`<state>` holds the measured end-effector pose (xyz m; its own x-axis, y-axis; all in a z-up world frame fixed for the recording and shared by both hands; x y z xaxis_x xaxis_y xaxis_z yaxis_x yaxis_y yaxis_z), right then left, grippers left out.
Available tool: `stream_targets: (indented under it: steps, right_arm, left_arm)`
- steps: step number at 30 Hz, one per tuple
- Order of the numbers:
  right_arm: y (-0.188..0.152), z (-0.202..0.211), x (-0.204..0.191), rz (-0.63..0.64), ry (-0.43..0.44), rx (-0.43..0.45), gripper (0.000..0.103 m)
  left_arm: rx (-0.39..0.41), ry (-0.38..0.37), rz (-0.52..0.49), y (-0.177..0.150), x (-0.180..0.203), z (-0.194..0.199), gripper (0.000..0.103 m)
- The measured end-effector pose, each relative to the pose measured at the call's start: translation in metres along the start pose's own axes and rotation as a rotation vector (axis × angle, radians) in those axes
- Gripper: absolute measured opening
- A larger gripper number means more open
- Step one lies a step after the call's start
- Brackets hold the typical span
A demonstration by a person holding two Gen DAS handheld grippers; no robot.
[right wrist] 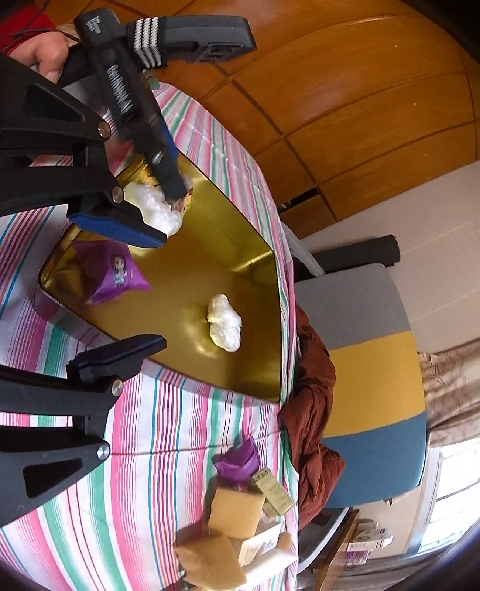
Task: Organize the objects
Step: 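Carry the packet and plastic bag into the gold tray and release both, then return to the pile and grasp the WEIDAN snack bag with the right tool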
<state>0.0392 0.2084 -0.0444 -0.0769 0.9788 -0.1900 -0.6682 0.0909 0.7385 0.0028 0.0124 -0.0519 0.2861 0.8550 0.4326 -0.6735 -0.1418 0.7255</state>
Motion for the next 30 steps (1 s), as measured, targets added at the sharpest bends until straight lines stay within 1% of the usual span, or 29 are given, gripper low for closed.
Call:
stream_targets:
  steps: [5,7,9,12,13,15,17,19,21,24,27,30]
  right_arm:
    - [0.0,0.0,0.008,-0.028,-0.006,-0.005,0.049]
    - [-0.001,0.001,0.009,-0.035,0.0,-0.002,0.049]
    - [-0.001,0.003,0.01,-0.035,-0.004,0.007,0.049]
    - [-0.002,0.01,0.016,-0.029,-0.027,0.028,0.049]
    - [-0.003,0.012,0.019,-0.027,-0.04,0.033,0.049]
    - [-0.005,0.014,0.031,-0.032,-0.072,0.032,0.049]
    - [-0.009,0.013,0.047,-0.057,-0.096,0.015,0.049]
    - [-0.014,0.013,0.067,-0.101,-0.126,-0.004,0.049]
    - [-0.018,0.014,0.088,-0.153,-0.134,-0.014,0.049]
    - [-0.021,0.018,0.109,-0.185,-0.159,-0.011,0.049]
    - [-0.024,0.02,0.132,-0.187,-0.235,-0.005,0.049]
    - [-0.026,0.021,0.154,-0.195,-0.301,0.006,0.053]
  left_arm:
    - [0.003,0.052,0.032,0.005,-0.003,0.004,0.103]
    - [0.005,0.058,0.033,0.003,0.0,0.005,0.103]
    - [0.009,0.053,0.008,0.0,0.006,0.004,0.103]
    - [0.0,0.05,-0.086,-0.003,0.023,0.002,0.103]
    - [-0.008,0.039,-0.12,-0.005,0.032,0.001,0.103]
    - [-0.018,0.007,-0.15,-0.008,0.044,0.0,0.103]
    - [-0.033,-0.048,-0.17,-0.011,0.058,-0.002,0.103]
    - [-0.06,-0.095,-0.181,-0.015,0.069,-0.007,0.103]
    - [-0.081,-0.115,-0.181,-0.018,0.077,-0.011,0.103]
    - [-0.093,-0.153,-0.178,-0.019,0.092,-0.016,0.103]
    - [-0.096,-0.207,-0.216,-0.018,0.114,-0.018,0.103]
    - [-0.129,-0.245,-0.265,-0.019,0.138,-0.026,0.103]
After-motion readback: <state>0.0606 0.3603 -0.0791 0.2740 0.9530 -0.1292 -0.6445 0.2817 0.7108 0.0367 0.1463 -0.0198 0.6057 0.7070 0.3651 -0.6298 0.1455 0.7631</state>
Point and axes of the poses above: each gripper's, at about its wrist camera, not at the fingertips, and z roughly against the way its jaws point, x to its right, y to its top, the point moved 2 cm from there along -z, roughly the way its jaws point, and after that the axes turned 13 degrees about -y, right-handed, at the moved point
